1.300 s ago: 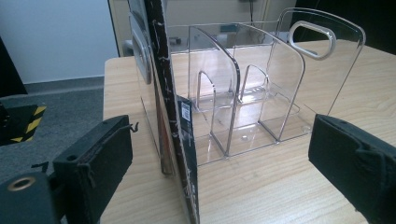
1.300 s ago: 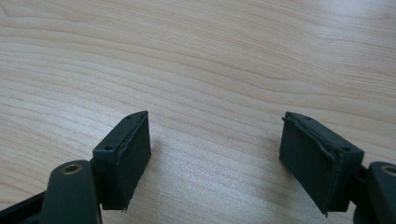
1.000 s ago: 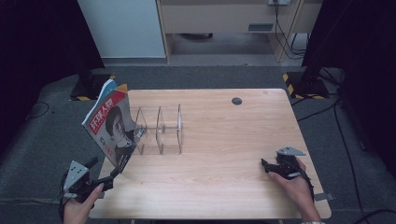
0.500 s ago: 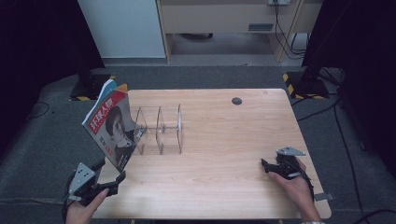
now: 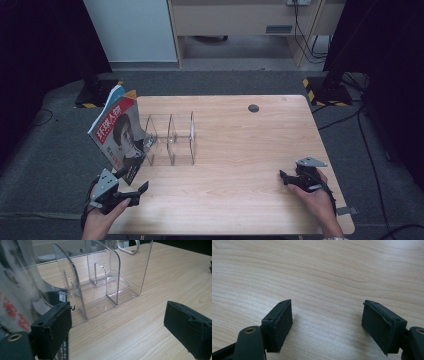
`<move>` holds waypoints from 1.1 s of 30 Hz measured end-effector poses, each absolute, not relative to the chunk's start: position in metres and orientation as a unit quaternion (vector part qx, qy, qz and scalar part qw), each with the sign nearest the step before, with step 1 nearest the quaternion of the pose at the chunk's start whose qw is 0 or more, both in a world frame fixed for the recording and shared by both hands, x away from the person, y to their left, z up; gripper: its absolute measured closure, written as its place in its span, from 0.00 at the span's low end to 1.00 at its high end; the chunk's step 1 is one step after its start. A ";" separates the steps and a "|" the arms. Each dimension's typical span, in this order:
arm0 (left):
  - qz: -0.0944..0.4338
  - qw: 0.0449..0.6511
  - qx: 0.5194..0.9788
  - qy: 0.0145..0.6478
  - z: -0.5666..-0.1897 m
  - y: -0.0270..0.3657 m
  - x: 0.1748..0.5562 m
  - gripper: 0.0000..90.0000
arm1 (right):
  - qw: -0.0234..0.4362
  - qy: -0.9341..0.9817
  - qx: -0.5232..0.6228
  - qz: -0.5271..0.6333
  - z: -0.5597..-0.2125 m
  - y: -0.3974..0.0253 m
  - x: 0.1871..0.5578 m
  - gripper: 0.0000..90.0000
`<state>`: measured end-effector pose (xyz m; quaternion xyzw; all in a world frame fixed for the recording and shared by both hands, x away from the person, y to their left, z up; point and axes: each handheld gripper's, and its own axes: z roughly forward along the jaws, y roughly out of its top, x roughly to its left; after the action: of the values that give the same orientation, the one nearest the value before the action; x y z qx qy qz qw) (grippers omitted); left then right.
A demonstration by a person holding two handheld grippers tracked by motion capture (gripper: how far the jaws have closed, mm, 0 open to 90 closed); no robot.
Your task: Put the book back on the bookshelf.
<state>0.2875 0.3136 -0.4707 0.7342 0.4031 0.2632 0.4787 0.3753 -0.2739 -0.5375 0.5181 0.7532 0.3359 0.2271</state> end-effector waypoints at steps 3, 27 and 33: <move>0.255 0.479 0.739 0.400 -0.472 0.309 0.293 0.08 | 0.227 0.753 0.518 0.336 -0.537 -0.274 0.375 0.27; 0.218 0.450 0.785 0.365 -0.472 0.268 0.329 0.08 | 0.227 0.755 0.516 0.336 -0.538 -0.274 0.376 0.27; 0.196 0.440 0.800 0.357 -0.477 0.251 0.339 0.08 | 0.227 0.755 0.516 0.336 -0.538 -0.274 0.376 0.27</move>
<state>0.3387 0.2510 -0.4768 0.7999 0.3574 0.1963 0.4403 0.3758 -0.2739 -0.5376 0.5158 0.7546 0.3361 0.2270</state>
